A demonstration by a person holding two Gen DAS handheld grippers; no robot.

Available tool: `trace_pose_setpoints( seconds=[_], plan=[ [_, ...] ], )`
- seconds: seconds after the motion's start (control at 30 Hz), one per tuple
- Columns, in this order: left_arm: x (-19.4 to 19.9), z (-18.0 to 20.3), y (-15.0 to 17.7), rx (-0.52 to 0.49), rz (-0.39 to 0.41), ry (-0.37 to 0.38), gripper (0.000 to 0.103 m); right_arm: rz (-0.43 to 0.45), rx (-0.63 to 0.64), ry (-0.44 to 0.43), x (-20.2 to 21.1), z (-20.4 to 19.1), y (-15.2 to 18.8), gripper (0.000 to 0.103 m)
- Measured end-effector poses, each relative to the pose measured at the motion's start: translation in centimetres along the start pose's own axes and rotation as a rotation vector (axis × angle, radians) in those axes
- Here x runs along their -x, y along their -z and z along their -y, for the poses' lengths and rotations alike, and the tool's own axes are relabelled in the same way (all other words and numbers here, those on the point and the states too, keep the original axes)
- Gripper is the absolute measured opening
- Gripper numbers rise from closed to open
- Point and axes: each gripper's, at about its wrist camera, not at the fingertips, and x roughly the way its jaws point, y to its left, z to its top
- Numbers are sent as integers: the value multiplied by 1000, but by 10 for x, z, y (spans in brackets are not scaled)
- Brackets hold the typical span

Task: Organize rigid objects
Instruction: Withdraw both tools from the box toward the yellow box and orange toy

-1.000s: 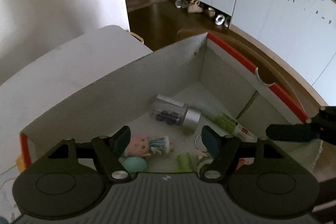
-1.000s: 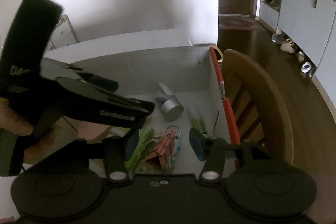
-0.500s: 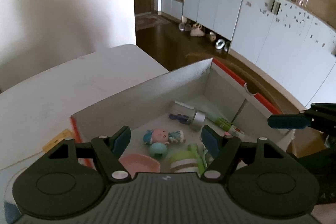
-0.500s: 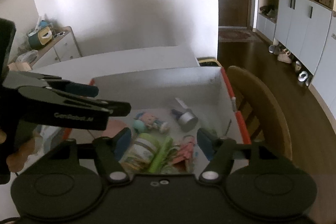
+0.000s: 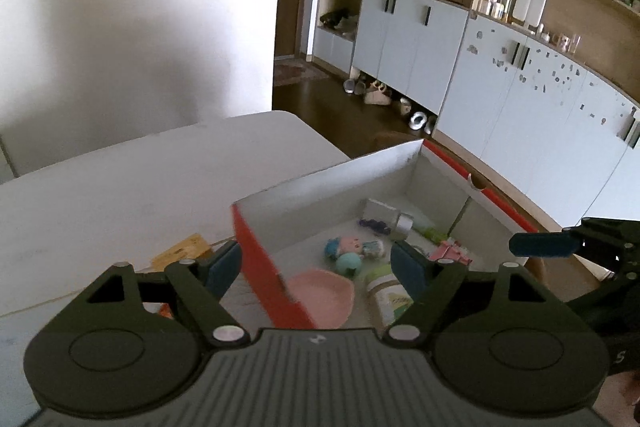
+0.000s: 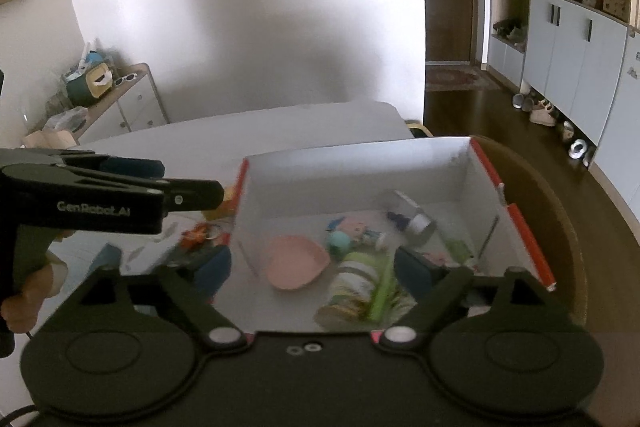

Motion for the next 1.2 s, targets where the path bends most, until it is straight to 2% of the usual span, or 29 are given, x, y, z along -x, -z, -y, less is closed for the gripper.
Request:
trace_pose_setpoints(
  seconds=[0.3,0.67,0.87,1.07,1.2],
  plan=[
    [35,-43,18,14,20,7,83,25,-8,0,-2,-51,6,102],
    [54,-98,52,21,12,-19,83,8,-2,6,-20,-100,4,102],
    [51,-130,68,79,-5,-36,83,-18,10,-5,-37,-119,-6,102],
    [36,-146,79,122,-13,-56,83,-44,28,-27,-66,-134,-21,102],
    [23,-149,85,116,-27,-67,83,-76,30,-52,-92,-141,-33,102]
  ],
)
